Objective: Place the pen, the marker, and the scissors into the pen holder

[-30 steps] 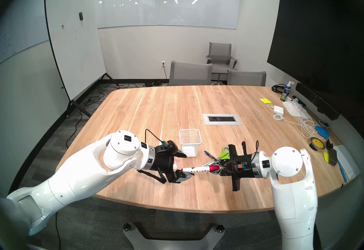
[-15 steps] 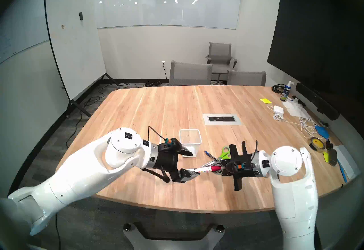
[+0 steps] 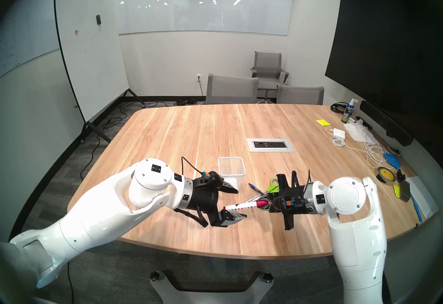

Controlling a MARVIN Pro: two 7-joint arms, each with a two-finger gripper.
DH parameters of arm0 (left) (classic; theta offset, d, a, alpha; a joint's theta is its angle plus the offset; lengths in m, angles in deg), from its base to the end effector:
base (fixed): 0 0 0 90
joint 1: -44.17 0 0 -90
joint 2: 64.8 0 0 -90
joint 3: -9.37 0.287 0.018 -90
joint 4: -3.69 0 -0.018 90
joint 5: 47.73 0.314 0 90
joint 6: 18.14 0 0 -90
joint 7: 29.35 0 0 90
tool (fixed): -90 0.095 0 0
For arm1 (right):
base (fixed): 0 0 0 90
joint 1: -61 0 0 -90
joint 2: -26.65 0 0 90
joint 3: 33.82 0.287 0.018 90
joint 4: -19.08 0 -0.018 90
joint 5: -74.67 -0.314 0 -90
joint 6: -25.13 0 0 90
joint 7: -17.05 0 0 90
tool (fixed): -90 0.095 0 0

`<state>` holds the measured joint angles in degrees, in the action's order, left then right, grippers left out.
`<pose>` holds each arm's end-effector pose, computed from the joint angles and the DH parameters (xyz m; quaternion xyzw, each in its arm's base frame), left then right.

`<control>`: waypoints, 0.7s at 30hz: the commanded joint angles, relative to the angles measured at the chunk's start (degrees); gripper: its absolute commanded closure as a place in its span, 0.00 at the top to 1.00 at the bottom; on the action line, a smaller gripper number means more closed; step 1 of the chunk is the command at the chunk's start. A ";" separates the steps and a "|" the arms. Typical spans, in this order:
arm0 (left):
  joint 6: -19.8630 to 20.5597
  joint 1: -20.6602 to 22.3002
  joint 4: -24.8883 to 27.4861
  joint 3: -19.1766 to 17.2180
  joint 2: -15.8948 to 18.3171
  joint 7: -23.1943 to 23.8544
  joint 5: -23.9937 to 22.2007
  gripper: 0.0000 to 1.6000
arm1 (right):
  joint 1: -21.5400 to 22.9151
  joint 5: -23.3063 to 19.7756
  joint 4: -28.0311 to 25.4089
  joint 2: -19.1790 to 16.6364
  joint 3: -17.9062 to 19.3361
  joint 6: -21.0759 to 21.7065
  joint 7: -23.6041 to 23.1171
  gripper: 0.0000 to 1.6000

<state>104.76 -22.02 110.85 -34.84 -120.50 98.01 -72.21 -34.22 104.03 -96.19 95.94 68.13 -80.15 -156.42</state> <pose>0.3448 -0.1538 -0.2347 0.6695 -0.5437 0.3857 0.3277 0.3285 -0.0611 -0.2262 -0.5252 -0.7476 -0.4064 0.0095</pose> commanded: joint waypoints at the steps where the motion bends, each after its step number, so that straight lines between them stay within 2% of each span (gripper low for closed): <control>1: -1.04 -0.44 1.03 -0.48 -0.13 0.10 -0.51 1.00 | 1.84 1.00 -2.16 -0.24 -0.26 -0.37 0.71 0.00; 14: -2.08 -1.74 1.49 -0.98 0.59 0.83 -1.00 1.00 | 4.12 3.71 -2.70 -0.54 -1.12 -1.22 1.32 0.00; 21: -2.22 -1.30 1.42 -0.78 0.58 1.68 -0.69 1.00 | 4.81 5.68 -3.16 -1.55 -1.53 -3.62 1.99 0.00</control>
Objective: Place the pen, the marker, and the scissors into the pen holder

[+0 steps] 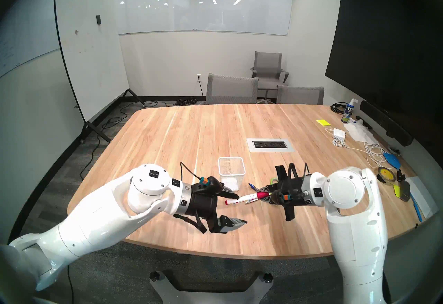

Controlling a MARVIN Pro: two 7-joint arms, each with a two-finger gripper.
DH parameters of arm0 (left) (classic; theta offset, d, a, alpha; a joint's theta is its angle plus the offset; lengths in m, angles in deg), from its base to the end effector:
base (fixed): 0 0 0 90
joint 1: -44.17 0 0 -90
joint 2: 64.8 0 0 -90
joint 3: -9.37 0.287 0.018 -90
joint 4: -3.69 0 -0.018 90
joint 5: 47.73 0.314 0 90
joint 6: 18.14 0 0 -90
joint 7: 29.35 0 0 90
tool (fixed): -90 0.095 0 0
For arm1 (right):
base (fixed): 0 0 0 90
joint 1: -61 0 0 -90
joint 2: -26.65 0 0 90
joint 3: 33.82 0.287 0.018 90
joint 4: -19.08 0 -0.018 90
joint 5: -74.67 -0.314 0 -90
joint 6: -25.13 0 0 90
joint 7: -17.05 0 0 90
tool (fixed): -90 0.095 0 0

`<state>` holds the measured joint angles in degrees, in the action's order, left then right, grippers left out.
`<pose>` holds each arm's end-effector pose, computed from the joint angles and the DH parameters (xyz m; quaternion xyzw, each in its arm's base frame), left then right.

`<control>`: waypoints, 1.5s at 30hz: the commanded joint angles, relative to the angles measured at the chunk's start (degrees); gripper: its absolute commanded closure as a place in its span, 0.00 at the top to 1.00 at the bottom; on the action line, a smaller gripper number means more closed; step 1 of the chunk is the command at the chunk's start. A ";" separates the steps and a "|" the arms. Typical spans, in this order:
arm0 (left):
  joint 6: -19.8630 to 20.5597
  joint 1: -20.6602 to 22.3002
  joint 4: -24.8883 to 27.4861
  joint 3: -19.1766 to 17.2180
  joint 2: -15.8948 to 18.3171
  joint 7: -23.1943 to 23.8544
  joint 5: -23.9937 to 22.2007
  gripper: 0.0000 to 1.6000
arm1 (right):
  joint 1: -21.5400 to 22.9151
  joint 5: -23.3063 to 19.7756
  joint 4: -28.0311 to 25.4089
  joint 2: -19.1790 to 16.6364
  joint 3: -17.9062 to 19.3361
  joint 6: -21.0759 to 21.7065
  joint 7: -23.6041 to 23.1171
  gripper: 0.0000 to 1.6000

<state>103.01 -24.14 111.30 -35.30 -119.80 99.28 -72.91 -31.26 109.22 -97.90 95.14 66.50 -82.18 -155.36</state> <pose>0.3349 -0.1511 -0.2421 0.6636 -0.5419 0.3803 0.3484 0.3404 -0.0570 -0.2061 0.4958 0.7723 0.3938 0.0519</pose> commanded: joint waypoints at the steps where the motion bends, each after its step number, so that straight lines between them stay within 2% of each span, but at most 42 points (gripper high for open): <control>1: -0.38 1.00 0.92 -0.26 -0.16 0.51 0.13 1.00 | 1.87 0.66 -1.62 -0.88 0.14 -2.02 1.06 0.00; 11: -0.47 3.04 -1.07 0.68 -1.78 0.79 1.80 1.00 | 1.51 2.39 -3.92 -2.26 0.14 -5.71 1.61 0.00; 16: -0.72 3.97 -1.96 1.03 -2.55 1.01 3.00 1.00 | 0.86 1.78 -5.24 -3.07 0.43 -6.57 0.45 0.00; 25: -0.93 5.25 -3.51 1.62 -3.49 2.22 4.41 1.00 | -1.02 -0.10 -7.06 -4.06 0.94 -6.59 -1.45 0.00; 45: -0.22 7.12 -5.07 1.15 -4.80 4.63 4.61 1.00 | -3.87 -1.60 -8.63 -6.24 0.70 -5.90 -0.71 0.00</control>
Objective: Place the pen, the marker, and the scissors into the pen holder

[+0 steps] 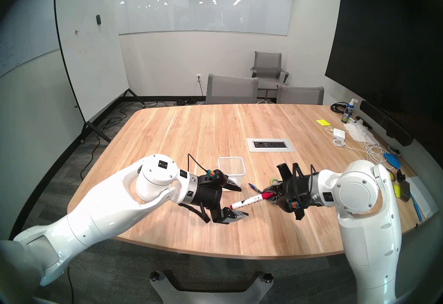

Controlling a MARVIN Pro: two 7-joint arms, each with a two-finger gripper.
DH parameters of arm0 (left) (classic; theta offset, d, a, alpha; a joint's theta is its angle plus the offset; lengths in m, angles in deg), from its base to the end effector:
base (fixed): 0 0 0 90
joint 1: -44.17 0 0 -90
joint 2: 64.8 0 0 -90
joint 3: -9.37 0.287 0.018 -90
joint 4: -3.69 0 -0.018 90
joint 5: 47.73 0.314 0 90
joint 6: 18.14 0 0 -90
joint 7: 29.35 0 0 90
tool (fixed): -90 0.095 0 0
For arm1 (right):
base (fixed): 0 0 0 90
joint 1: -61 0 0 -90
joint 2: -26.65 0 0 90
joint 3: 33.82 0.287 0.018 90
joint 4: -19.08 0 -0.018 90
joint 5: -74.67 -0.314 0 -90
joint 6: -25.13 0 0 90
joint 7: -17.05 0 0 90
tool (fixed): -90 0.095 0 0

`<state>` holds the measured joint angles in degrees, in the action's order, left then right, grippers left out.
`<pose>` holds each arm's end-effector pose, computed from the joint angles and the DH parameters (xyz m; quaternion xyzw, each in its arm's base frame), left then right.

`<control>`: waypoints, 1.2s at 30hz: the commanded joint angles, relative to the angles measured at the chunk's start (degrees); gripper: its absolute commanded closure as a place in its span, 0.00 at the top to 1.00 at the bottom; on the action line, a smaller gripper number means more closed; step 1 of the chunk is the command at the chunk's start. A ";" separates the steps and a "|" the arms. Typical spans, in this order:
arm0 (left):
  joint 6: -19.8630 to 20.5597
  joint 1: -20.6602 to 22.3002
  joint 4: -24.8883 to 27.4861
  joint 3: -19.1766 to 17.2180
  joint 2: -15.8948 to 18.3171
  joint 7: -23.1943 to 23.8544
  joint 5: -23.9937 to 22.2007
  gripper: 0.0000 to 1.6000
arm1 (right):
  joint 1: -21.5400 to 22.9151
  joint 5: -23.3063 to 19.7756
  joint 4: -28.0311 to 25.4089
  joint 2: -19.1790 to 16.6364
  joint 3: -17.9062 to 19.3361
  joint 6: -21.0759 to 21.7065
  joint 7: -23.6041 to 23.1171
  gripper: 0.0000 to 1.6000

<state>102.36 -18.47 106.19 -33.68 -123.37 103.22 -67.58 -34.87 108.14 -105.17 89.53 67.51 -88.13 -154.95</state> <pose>0.3615 -0.1628 -0.2349 0.6457 -0.5770 0.3844 0.3201 0.3173 -0.0576 -0.1810 0.4158 0.8243 0.3700 0.1035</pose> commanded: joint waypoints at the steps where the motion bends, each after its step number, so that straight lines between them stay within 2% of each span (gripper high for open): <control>1: 0.50 1.49 -0.05 -0.46 -1.32 0.80 -0.83 1.00 | -0.34 -0.50 -1.39 -0.66 -0.33 0.05 -1.03 0.00; 6: 1.21 1.73 -0.84 0.06 -1.90 1.81 -1.30 0.92 | -0.65 -0.41 -1.44 -0.72 -0.47 -0.02 -0.54 0.00; 7: 1.23 1.71 -0.98 0.15 -1.97 1.91 -1.32 0.87 | -0.69 -0.38 -1.45 -0.75 -0.51 -0.02 -0.46 0.00; 10: 1.40 1.76 -1.49 0.23 -2.27 2.61 -1.76 0.81 | -0.84 -0.12 -1.44 -0.73 -0.62 -0.18 -0.08 0.00; 13: 1.80 2.03 -1.98 0.67 -2.65 3.21 -1.79 0.71 | -0.94 0.04 -1.37 -0.70 -0.70 -0.30 0.22 0.00; 24: 2.51 3.42 -3.71 1.86 -3.83 4.96 -1.67 0.68 | -1.16 0.59 -1.01 -0.66 -1.40 -0.59 0.87 0.00; 28: 2.79 3.95 -3.87 2.01 -4.12 5.30 -1.62 0.64 | -1.23 0.72 -0.86 -0.71 -1.59 -0.72 0.96 0.00; 36: 2.97 4.63 -4.17 2.17 -4.42 5.94 -1.53 0.44 | -1.32 0.84 -0.89 -0.75 -1.64 -0.84 1.11 0.00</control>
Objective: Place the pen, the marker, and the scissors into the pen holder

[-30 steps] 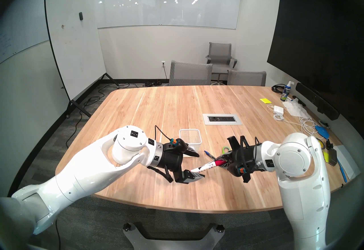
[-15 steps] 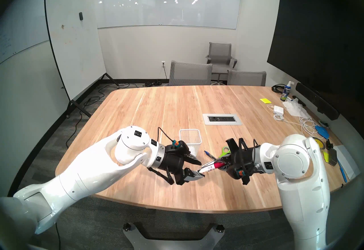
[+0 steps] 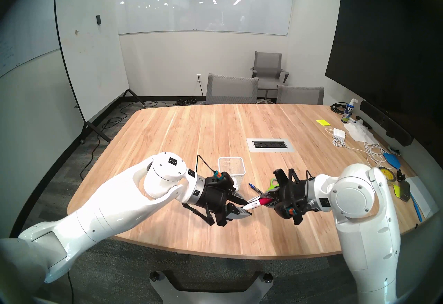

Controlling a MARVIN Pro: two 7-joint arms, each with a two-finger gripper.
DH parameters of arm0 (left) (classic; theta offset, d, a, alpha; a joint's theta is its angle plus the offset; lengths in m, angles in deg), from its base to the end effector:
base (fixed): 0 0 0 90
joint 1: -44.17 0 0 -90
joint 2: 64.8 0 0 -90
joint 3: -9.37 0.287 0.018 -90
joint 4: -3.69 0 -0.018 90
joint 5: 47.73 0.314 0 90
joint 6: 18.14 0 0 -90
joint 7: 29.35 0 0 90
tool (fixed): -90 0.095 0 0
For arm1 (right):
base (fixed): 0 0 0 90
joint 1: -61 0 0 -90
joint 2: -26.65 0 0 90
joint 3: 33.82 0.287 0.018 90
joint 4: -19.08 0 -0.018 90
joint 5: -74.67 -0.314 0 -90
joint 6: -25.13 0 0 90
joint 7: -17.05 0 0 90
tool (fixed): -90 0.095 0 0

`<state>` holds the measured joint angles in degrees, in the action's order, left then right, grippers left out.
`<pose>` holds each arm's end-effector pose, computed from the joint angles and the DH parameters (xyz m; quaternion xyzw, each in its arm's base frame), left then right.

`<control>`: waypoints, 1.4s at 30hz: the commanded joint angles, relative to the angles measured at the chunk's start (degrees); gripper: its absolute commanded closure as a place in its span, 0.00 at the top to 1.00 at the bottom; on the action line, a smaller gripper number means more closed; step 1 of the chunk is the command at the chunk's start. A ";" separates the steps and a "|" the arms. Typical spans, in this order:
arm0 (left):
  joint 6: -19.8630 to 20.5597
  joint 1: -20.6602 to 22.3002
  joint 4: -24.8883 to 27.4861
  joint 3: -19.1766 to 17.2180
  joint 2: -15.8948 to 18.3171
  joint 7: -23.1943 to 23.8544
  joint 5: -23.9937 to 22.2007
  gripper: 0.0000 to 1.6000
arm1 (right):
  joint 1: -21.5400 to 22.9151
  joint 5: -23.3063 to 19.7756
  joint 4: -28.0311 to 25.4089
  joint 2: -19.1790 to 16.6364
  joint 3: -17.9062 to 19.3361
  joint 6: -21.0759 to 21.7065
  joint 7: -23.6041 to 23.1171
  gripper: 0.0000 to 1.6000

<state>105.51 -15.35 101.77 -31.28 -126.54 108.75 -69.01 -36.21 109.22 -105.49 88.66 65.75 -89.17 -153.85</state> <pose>0.3632 -0.1790 -0.2407 0.6477 -0.5852 0.3286 0.3607 0.3129 -0.0504 -0.1901 0.4016 0.8360 0.3605 0.0989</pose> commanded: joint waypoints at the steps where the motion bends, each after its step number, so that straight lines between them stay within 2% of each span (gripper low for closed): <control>1: -0.17 1.54 0.22 -0.22 -1.27 0.46 -0.09 0.39 | 0.01 -0.24 -0.60 0.12 0.12 0.21 0.02 0.00; 3: -0.11 1.66 0.16 -0.20 -1.26 0.71 -0.15 0.30 | -0.01 -0.30 -0.61 0.16 0.13 0.26 0.04 0.00; 11: 0.15 1.70 0.18 -0.05 -1.16 1.40 -0.20 0.23 | -0.27 -0.56 -0.91 0.17 0.39 0.43 0.05 0.00; 16: 0.26 1.67 0.16 -0.07 -1.18 1.67 -0.27 0.00 | -0.35 -0.58 -0.81 0.21 0.54 0.37 0.13 0.00; 24: 0.13 1.54 0.42 0.00 -0.98 2.10 -0.22 0.00 | -0.50 -0.72 -0.53 0.43 0.71 0.12 0.45 0.00; 42: -0.65 1.28 0.34 0.07 -0.92 2.78 -0.18 0.00 | -0.59 -2.12 -2.50 3.69 1.45 0.91 2.18 0.00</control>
<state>105.44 -14.34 101.18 -31.32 -126.53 110.91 -68.74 -37.45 108.59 -105.75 90.69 67.34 -89.16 -152.75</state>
